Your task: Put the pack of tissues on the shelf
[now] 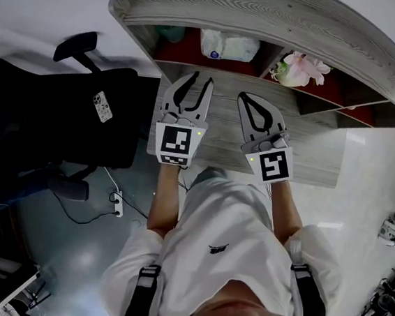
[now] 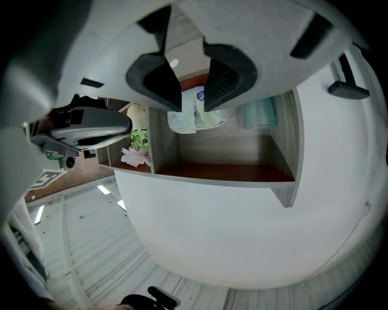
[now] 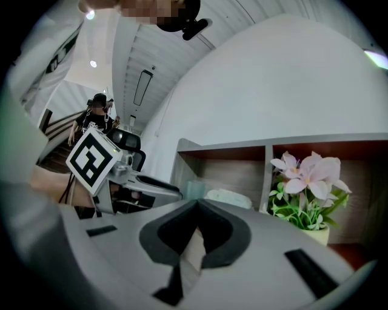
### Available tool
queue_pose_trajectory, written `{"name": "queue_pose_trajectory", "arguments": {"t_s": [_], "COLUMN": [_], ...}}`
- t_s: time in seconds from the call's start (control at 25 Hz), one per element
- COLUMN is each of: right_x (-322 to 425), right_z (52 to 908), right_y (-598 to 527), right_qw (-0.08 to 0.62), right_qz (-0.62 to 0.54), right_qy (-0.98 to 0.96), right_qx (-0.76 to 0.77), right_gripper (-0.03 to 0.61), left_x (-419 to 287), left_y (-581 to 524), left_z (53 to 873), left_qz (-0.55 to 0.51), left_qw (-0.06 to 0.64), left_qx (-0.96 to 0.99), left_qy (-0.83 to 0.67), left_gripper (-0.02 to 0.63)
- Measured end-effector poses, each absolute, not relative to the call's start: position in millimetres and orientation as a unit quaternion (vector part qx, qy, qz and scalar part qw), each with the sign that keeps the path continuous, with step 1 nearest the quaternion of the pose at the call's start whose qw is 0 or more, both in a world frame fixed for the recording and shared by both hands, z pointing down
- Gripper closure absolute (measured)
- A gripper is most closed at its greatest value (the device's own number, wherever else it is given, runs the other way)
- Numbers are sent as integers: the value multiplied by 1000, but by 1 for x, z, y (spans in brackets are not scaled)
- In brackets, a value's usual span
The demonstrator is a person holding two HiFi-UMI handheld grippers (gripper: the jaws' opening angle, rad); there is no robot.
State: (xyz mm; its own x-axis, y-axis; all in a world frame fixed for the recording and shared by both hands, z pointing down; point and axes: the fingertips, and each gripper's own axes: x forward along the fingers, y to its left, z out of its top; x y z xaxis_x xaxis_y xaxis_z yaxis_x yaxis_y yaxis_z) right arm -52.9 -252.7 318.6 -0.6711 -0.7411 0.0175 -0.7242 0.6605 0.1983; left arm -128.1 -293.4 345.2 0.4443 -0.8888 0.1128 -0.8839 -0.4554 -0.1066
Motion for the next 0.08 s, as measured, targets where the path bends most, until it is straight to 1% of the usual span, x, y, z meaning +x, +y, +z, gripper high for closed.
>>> {"name": "queue_pose_trajectory", "arguments": {"t_s": [0.08], "right_x": [-52], "right_z": [319], "right_y": [-253], "right_qw": [50], "right_qz": [-86], "right_qy": [-910], "right_qx": [403], "right_gripper": [552], "left_x": [-128], "left_y": [-293], "left_z": [346], "left_qz": [-76], "left_qw": [16], "left_qx": [-850], "left_qy": [522], "left_gripper": [483]}}
